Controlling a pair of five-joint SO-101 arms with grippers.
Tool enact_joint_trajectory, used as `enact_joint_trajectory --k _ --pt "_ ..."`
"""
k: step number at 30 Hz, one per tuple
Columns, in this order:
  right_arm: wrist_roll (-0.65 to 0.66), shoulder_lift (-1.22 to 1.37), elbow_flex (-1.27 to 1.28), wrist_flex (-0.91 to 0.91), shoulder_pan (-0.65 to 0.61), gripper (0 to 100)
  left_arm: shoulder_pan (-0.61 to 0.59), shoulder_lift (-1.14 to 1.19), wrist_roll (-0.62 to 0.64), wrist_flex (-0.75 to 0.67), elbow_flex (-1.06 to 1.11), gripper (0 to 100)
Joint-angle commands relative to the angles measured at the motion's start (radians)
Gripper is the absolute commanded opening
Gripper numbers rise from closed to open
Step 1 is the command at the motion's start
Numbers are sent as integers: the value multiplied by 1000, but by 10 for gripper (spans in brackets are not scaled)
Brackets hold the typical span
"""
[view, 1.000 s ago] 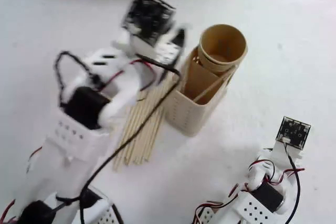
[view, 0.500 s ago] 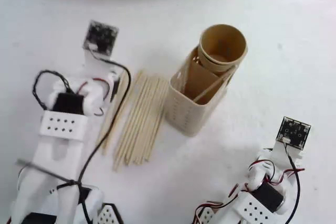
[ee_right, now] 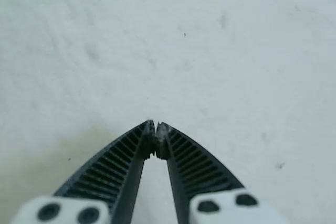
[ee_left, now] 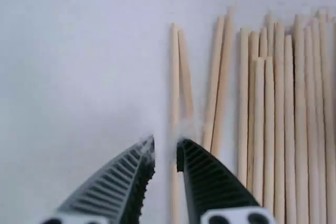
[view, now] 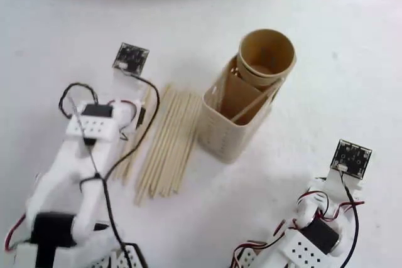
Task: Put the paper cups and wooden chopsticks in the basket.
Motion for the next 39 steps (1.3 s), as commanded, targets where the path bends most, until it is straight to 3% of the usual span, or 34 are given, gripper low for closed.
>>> enact_joint_trajectory --k 1,5,14,30,39 --pt "5 5 11 2 2 18 -8 186 -11 95 -215 96" --pt "3 5 11 2 2 18 -4 262 -12 103 -269 155" --pt "3 5 11 2 4 18 -7 349 -38 101 -310 152" --pt "3 5 11 2 8 18 -2 446 -43 104 -361 52" --pt "5 5 11 2 8 18 12 446 -38 106 -359 50"
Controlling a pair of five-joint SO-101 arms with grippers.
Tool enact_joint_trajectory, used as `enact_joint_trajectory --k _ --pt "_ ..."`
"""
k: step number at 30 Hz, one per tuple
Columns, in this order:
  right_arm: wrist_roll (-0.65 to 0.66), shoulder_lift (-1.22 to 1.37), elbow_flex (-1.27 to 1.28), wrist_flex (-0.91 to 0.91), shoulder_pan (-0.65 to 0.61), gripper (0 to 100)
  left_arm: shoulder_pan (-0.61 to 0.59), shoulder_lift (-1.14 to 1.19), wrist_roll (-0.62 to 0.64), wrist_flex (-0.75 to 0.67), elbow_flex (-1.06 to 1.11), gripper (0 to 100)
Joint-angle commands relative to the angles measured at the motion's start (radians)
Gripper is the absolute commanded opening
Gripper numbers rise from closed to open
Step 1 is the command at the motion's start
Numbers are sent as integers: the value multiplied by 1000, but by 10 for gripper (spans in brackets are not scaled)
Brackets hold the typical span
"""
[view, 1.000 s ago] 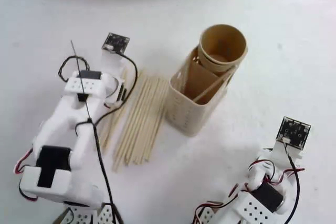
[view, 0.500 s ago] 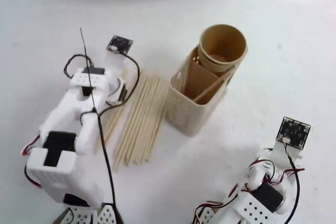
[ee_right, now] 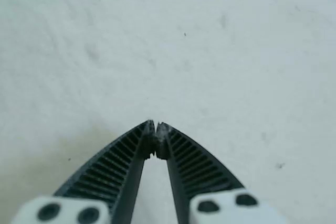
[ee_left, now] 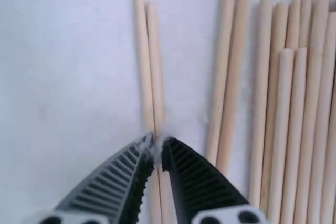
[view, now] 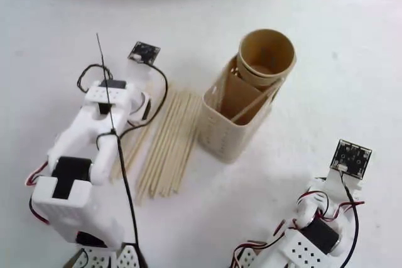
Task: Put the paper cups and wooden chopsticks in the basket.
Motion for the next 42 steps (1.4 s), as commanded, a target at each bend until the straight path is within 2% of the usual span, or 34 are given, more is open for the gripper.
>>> enact_joint_trajectory --k 1,7,12,20,26,30,32,37,42 --pt "5 5 11 2 8 18 18 -2 -9 14 -34 50" --pt "5 5 11 2 8 18 22 1 -8 87 -54 121" --pt "5 5 11 2 8 18 22 1 -8 94 -52 105" --pt "5 5 11 2 8 18 45 22 41 216 -69 108" --pt "5 5 11 2 8 18 39 133 43 301 -187 105" --pt "5 5 11 2 8 18 41 177 40 331 -249 21" --pt "5 5 11 2 8 18 42 177 40 327 -258 27" --pt "5 5 11 2 8 18 39 153 49 362 -338 22" --pt "5 5 11 2 8 18 48 -33 95 434 -405 22"
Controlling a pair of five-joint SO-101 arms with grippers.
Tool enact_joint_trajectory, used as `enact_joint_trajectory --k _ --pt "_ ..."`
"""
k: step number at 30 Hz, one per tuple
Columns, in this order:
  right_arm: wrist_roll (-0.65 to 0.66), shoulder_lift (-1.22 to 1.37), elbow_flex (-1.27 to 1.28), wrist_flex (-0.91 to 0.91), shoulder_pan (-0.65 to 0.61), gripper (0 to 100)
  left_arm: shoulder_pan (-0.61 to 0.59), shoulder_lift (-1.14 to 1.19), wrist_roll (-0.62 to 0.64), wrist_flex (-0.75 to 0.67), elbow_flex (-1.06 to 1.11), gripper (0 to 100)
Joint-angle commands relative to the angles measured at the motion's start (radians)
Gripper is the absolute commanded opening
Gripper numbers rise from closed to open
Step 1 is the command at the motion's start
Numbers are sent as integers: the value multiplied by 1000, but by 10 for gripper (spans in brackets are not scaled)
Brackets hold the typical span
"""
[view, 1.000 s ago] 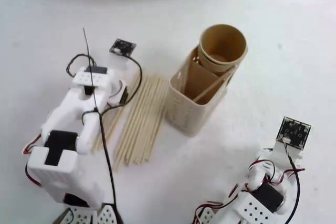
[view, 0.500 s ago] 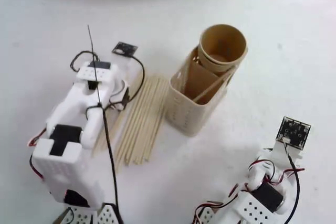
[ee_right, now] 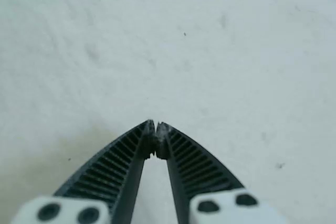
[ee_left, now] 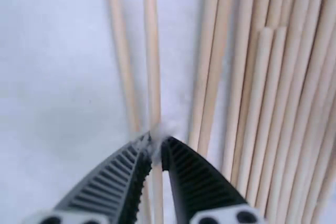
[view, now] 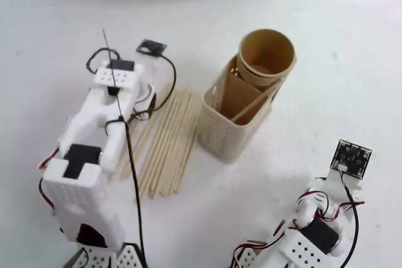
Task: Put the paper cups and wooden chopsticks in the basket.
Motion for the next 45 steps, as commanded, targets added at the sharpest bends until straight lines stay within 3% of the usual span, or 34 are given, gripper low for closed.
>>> enact_joint_trajectory --k 1,8,17,27,34,40,45 --pt "5 5 11 2 8 18 19 -234 46 63 -95 22" --pt "5 5 11 2 7 18 99 -693 103 114 -121 23" --pt "5 5 11 2 7 18 380 -1096 103 38 -95 24" --pt "3 5 11 2 2 18 552 -1142 101 -195 9 24" --pt "3 5 11 2 2 18 651 -1141 97 -496 123 24" --pt "3 5 11 2 4 18 654 -1139 95 -743 310 24" --pt "3 5 11 2 5 18 654 -1066 95 -824 367 24"
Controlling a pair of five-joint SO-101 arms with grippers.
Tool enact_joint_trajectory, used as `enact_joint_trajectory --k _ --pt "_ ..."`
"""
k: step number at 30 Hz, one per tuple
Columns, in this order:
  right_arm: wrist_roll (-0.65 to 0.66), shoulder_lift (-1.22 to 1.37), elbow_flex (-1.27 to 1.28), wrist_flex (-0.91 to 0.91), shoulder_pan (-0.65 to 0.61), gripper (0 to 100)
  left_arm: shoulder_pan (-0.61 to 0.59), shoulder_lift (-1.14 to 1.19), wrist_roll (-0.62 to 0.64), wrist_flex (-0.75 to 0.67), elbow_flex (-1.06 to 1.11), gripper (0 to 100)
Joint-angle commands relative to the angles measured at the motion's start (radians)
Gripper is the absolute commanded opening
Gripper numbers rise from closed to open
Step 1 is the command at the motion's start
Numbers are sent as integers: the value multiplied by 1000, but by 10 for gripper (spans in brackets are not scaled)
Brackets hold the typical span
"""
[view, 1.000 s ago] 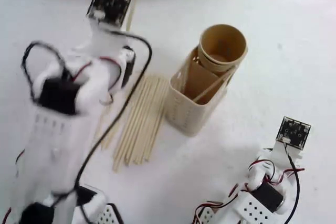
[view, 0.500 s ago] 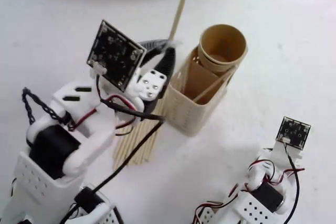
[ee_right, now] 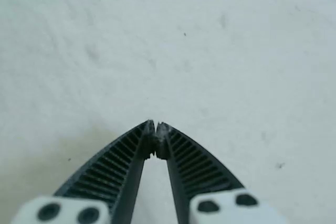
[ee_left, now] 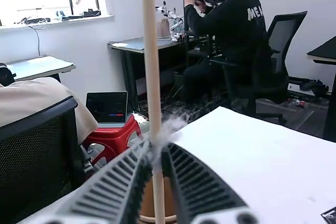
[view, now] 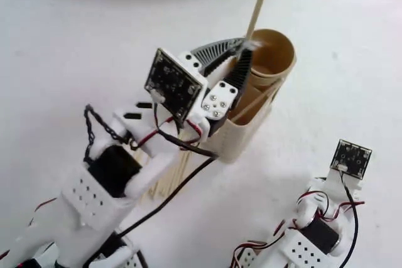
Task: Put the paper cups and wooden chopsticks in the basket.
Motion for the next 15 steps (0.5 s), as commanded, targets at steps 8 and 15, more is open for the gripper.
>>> enact_joint_trajectory --k 8,15 --pt "3 5 11 2 4 18 -27 159 11 -52 14 96" --pt "3 5 11 2 4 18 -39 157 11 71 -40 90"
